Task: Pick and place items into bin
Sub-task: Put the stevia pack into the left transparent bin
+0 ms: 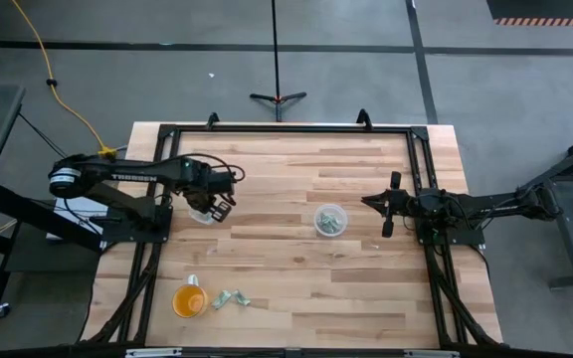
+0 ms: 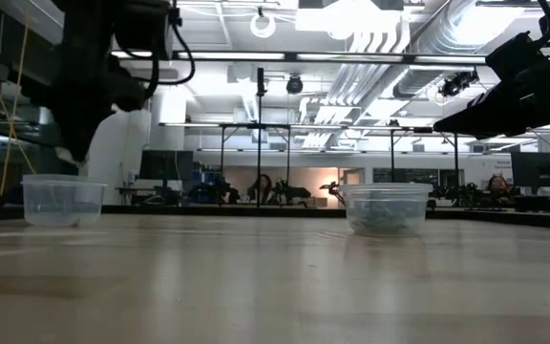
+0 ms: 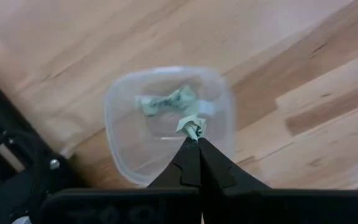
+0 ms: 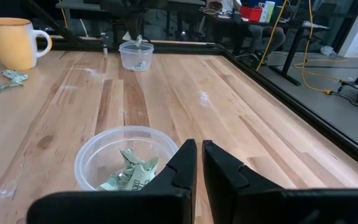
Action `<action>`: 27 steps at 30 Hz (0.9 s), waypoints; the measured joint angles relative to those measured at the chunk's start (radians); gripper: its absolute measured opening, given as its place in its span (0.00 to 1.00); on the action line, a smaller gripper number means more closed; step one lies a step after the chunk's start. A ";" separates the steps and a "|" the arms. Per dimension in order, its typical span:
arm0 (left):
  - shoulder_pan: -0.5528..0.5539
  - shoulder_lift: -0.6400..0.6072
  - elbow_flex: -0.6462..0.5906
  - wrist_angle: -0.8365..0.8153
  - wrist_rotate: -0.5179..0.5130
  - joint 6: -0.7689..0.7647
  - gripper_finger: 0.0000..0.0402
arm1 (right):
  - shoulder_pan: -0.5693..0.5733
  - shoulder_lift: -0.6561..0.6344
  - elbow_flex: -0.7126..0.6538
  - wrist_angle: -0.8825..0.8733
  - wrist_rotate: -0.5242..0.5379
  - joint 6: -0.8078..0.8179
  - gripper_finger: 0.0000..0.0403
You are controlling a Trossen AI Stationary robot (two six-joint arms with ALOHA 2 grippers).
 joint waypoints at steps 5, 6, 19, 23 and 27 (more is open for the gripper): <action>0.000 0.000 -0.031 0.007 0.000 -0.003 0.10 | 0.000 0.000 0.000 0.000 0.000 0.003 0.05; 0.000 0.000 -0.032 0.007 0.000 -0.005 0.13 | 0.000 0.000 0.000 0.000 0.000 0.003 0.05; -0.014 0.000 0.015 0.077 -0.075 0.177 0.53 | 0.000 0.000 0.000 0.000 0.000 0.003 0.05; -0.061 0.000 0.036 0.214 -0.016 0.305 0.55 | 0.000 0.000 0.000 0.000 0.000 0.003 0.05; -0.132 0.000 0.036 0.400 0.039 0.403 0.54 | 0.000 0.000 0.000 0.000 0.000 0.003 0.05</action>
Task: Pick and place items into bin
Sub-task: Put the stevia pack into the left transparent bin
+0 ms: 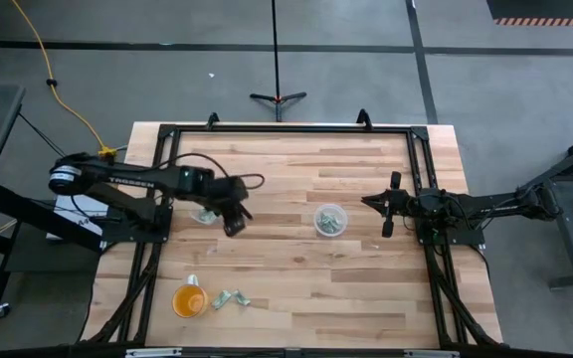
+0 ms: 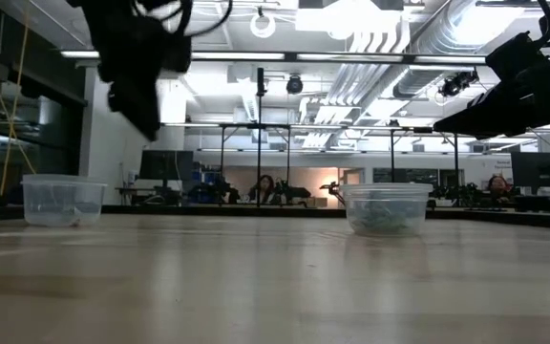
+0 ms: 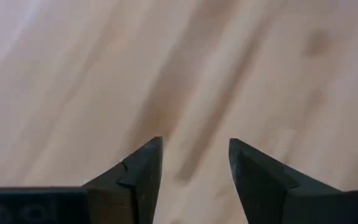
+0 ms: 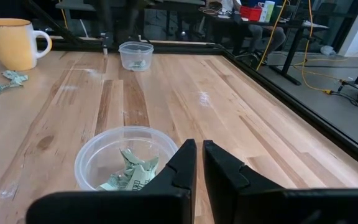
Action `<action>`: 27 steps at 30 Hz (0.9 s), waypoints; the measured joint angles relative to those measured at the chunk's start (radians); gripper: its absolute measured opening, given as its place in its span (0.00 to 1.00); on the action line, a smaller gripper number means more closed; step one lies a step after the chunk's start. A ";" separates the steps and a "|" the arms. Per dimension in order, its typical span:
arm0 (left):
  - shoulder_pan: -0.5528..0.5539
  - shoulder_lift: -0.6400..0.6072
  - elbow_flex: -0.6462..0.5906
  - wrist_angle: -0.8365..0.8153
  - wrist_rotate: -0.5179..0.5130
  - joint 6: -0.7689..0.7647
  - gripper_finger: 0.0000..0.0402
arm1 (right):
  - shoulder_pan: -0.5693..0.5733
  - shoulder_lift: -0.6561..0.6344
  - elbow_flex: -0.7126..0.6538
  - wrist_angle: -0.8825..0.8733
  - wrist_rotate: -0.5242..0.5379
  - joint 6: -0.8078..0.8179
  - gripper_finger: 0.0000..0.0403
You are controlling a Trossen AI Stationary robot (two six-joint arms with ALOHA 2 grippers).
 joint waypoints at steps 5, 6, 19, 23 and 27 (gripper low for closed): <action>-0.140 0.007 0.000 0.208 0.012 0.092 0.51 | 0.000 0.000 0.000 0.000 0.000 0.000 0.05; -0.171 0.015 0.000 0.246 0.012 0.103 0.51 | 0.000 0.000 0.000 0.000 0.000 0.000 0.05; -0.468 0.162 0.000 0.418 -0.017 0.110 0.50 | 0.000 0.000 0.000 -0.006 0.000 0.026 0.05; -0.519 0.209 0.001 0.426 -0.037 0.053 0.49 | 0.000 0.000 0.000 -0.008 -0.001 0.048 0.05; -0.559 0.257 0.000 0.421 -0.040 -0.009 0.49 | 0.000 0.000 0.000 -0.011 -0.001 0.049 0.05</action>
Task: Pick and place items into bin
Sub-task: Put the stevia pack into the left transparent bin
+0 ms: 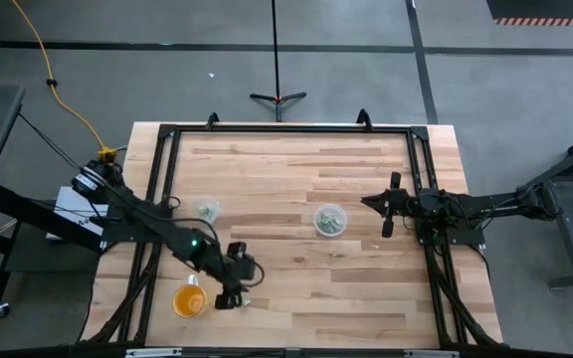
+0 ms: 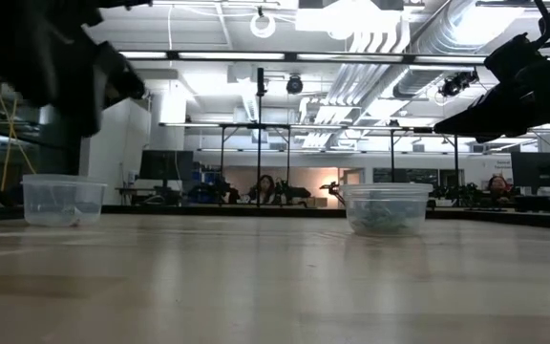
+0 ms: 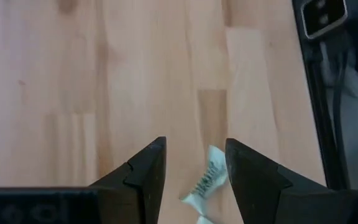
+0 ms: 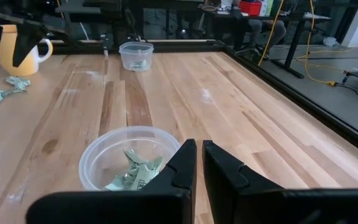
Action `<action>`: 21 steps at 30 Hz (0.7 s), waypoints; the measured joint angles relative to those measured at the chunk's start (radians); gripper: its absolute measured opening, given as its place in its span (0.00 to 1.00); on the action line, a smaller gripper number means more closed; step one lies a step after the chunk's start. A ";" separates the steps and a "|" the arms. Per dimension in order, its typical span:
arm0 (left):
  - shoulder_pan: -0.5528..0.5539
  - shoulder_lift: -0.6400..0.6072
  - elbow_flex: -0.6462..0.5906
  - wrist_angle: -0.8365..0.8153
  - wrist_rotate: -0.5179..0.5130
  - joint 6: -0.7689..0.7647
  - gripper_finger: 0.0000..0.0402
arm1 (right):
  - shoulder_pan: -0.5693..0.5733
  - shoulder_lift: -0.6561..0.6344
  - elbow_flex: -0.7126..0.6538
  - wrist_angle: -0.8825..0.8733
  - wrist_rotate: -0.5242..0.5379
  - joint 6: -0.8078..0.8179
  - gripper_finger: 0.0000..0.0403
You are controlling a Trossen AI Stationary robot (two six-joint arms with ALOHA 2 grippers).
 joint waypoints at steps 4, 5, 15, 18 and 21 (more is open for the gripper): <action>-0.028 0.030 0.000 -0.007 0.001 -0.010 0.49 | 0.000 0.000 0.000 -0.001 0.000 -0.004 0.04; -0.033 0.033 0.000 -0.008 0.000 -0.010 0.49 | 0.000 0.000 0.000 -0.001 0.000 -0.004 0.04; -0.064 0.089 0.000 -0.008 0.011 0.016 0.49 | 0.000 0.000 0.000 -0.003 -0.006 -0.003 0.04; -0.065 0.102 0.000 -0.003 0.027 0.016 0.49 | 0.000 0.001 0.000 -0.004 -0.006 0.000 0.04; -0.064 0.124 0.000 0.003 0.031 0.016 0.49 | 0.000 0.001 0.000 -0.003 -0.006 0.003 0.05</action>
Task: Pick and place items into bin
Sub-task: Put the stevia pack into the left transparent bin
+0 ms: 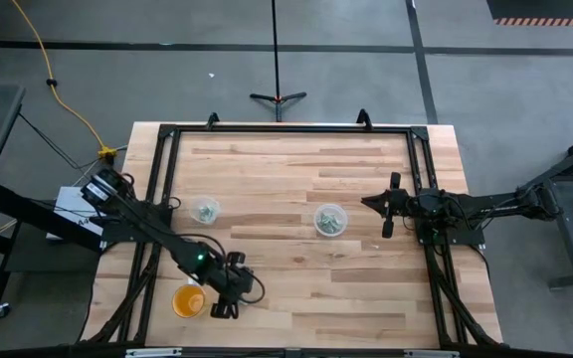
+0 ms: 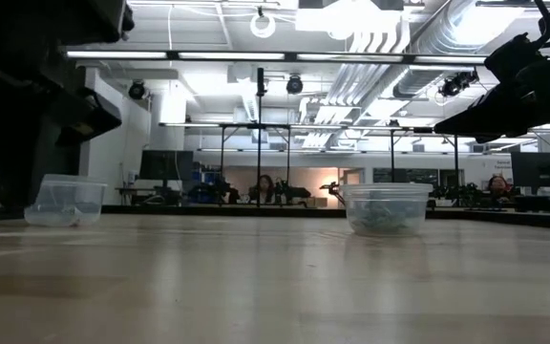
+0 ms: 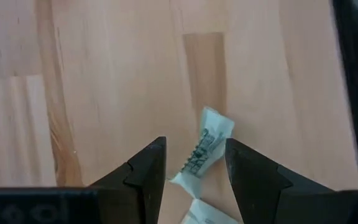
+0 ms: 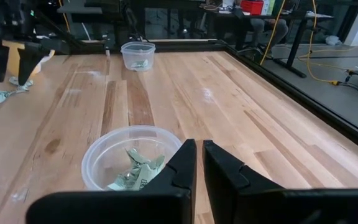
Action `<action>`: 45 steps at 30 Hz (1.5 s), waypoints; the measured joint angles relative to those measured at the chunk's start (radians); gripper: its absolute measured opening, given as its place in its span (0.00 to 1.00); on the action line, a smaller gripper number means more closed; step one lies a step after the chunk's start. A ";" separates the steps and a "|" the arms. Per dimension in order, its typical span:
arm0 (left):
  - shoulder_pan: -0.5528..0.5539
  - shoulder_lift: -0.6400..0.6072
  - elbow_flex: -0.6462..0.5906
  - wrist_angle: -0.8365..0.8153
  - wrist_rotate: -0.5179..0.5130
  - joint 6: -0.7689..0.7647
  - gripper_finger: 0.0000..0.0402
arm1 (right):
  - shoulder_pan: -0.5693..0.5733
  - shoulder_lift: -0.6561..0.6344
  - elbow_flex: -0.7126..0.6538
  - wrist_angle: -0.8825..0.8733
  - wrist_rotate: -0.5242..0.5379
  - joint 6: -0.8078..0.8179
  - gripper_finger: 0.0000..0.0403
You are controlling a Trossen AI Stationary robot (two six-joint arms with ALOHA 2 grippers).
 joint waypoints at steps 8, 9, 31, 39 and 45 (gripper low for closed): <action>0.002 0.062 0.000 -0.001 0.043 0.005 0.49 | 0.000 0.000 0.000 -0.001 0.000 0.001 0.04; 0.002 0.069 0.000 0.003 0.043 0.005 0.49 | 0.000 0.000 0.000 0.000 0.000 0.001 0.04; 0.100 0.085 0.052 -0.090 0.046 0.007 0.11 | 0.000 -0.001 0.000 0.008 0.011 0.019 0.04; 0.274 0.019 0.141 -0.365 0.081 0.210 0.05 | 0.000 -0.002 0.000 0.016 0.042 0.017 0.05; 0.349 -0.072 0.185 -0.620 -0.002 0.347 0.06 | 0.000 0.000 0.000 0.022 0.042 0.017 0.05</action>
